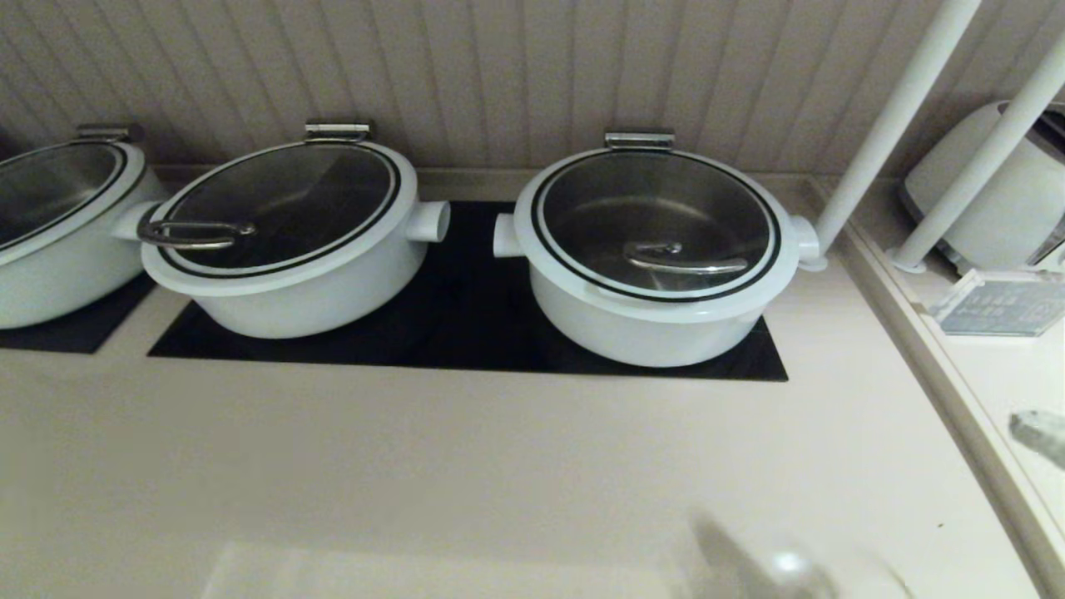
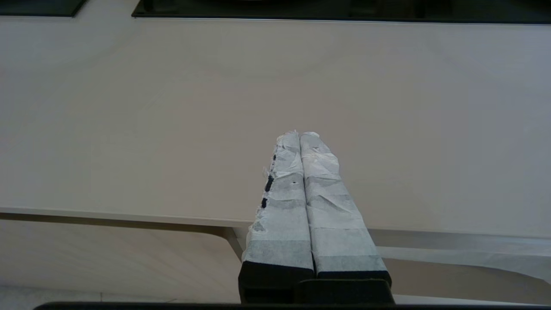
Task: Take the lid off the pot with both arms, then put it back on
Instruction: Open the food pot lid a small opening with the right arm
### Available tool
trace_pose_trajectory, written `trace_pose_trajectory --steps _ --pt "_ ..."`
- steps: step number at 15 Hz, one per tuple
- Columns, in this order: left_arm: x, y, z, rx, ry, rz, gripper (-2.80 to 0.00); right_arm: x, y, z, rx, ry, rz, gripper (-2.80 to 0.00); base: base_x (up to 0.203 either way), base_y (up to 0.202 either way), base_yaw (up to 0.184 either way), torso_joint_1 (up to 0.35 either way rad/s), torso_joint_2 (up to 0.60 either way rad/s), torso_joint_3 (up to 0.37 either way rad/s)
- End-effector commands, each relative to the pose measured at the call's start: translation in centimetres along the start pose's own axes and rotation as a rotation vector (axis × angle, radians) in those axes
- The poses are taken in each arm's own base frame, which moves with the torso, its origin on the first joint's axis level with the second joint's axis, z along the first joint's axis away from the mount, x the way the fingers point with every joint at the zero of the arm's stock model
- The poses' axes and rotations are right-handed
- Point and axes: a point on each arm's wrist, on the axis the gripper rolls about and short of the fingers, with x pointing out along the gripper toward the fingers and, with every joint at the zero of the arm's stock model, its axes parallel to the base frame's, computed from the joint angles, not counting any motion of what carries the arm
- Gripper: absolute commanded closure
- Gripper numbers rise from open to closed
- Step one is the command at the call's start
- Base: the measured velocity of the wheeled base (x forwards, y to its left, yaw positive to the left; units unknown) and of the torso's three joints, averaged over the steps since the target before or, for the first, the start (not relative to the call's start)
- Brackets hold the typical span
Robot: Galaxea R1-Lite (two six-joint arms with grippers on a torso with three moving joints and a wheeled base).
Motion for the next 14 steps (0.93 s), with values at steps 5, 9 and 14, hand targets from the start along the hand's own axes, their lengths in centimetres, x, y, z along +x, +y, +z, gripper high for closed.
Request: trace_pose_trajectory --steps 5,9,14 --pt "0.0 0.0 0.0 -0.001 0.000 0.001 0.00 9.6 -2.8 -0.9 0.048 0.113 0.195 0.00 0.000 0.000 0.000 0.000 0.00 0.000" --pt "0.0 0.0 0.0 -0.001 0.000 0.001 0.00 14.8 -2.4 -0.3 0.018 0.100 0.246 0.00 0.000 0.000 0.000 0.000 0.00 0.000" --pt "0.0 0.0 0.0 -0.001 0.000 -0.001 0.00 18.5 -3.2 1.3 -0.010 0.053 0.201 0.00 0.000 0.000 0.000 0.000 0.00 0.000"
